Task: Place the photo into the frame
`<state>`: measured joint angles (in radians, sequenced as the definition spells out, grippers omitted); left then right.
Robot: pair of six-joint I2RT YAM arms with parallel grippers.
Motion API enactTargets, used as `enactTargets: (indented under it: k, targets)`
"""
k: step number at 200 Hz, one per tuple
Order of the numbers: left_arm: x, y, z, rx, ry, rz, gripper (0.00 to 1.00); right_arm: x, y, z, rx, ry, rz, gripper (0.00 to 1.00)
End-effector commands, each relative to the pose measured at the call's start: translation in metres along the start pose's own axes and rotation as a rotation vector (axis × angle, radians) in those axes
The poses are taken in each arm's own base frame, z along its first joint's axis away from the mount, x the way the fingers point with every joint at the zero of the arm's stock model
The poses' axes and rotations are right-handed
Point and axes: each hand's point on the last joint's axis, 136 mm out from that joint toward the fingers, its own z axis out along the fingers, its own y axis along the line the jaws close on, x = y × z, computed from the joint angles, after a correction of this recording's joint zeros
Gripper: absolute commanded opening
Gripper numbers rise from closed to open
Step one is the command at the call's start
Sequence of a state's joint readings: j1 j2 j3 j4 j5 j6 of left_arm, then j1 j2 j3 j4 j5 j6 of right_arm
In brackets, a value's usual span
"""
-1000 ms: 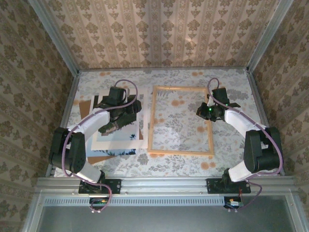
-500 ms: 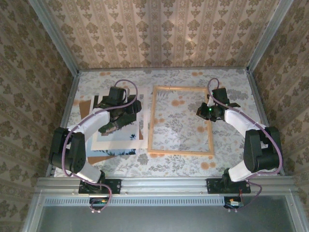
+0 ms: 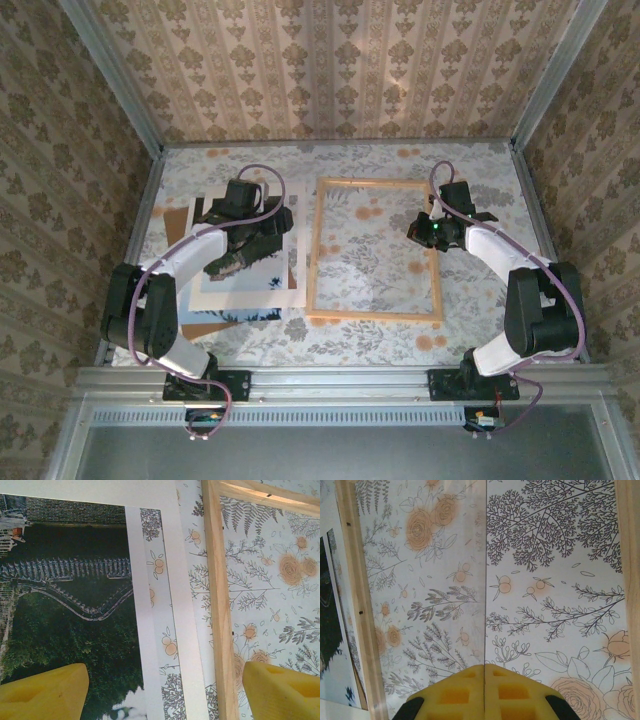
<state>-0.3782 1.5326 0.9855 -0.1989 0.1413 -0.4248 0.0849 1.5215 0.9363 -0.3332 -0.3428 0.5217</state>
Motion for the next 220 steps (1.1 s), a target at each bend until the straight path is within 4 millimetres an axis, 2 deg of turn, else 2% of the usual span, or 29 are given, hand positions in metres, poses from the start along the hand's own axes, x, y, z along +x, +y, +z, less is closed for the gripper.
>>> enactTargets:
  k: [1,220]
  targets:
    - [-0.0001,-0.0002,-0.0027,-0.013,0.012,0.022,0.82,-0.0089,-0.0021,-0.0033,0.023,-0.022,-0.011,0.00]
    - [0.0026,-0.0023,-0.0017,-0.012,0.021,0.028,0.83,-0.0116,-0.0058,-0.0027,0.040,-0.021,-0.020,0.00]
